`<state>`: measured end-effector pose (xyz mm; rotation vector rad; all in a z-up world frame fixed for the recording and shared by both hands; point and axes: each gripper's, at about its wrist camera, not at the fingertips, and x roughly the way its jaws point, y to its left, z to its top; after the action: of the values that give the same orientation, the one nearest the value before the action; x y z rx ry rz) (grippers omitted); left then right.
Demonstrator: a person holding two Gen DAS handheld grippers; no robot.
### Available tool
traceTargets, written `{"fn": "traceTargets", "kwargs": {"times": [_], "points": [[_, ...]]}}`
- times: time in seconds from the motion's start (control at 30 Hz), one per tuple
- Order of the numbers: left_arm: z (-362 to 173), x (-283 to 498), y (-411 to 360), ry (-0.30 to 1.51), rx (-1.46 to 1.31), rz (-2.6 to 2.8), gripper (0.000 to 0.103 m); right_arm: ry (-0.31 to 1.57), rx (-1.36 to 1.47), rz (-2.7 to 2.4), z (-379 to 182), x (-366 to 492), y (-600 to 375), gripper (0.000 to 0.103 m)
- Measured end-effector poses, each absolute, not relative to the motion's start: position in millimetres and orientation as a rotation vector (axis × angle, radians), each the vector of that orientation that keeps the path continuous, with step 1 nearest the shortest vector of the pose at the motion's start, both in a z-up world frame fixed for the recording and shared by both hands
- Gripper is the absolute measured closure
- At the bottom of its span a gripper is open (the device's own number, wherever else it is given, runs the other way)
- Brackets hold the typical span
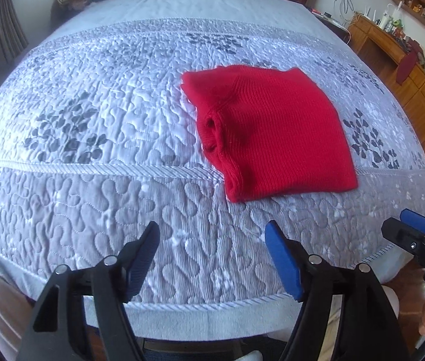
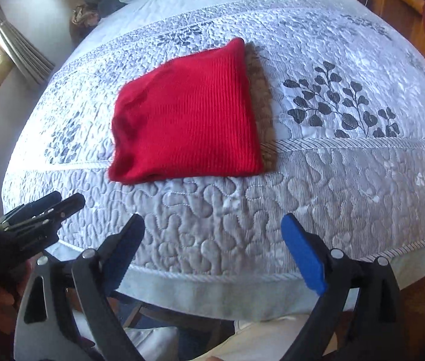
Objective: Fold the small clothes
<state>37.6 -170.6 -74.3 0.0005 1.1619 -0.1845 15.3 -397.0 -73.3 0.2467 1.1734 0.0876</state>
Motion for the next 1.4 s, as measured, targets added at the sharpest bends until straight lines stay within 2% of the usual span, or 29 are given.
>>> {"fn": "traceTargets", "kwargs": {"times": [0.2,0.27,0.57,0.87,1.4], "points": [[-58.5,22.2,-172.0,1.140,0.029,-0.169,0.029,1.164,0.235,0.084,-60.0,4.6,-387.4,0.010],[-51.9,17.2,-173.2,1.123,0.042,-0.163,0.025,1.154,0.233,0.087,-54.6,0.8,-384.8,0.009],[-30.6,5.0,-180.2,1.074,0.084,-0.154,0.024,1.123,0.217,0.089,-37.4,-8.7,-378.3,0.008],[-24.3,-0.1,-184.5,1.063,0.089,-0.143,0.020,1.109,0.208,0.076,-30.1,-13.7,-376.9,0.008],[-23.6,0.2,-185.9,1.075,0.096,-0.133,0.020,1.110,0.193,0.081,-30.3,-14.7,-374.2,0.008]]}}
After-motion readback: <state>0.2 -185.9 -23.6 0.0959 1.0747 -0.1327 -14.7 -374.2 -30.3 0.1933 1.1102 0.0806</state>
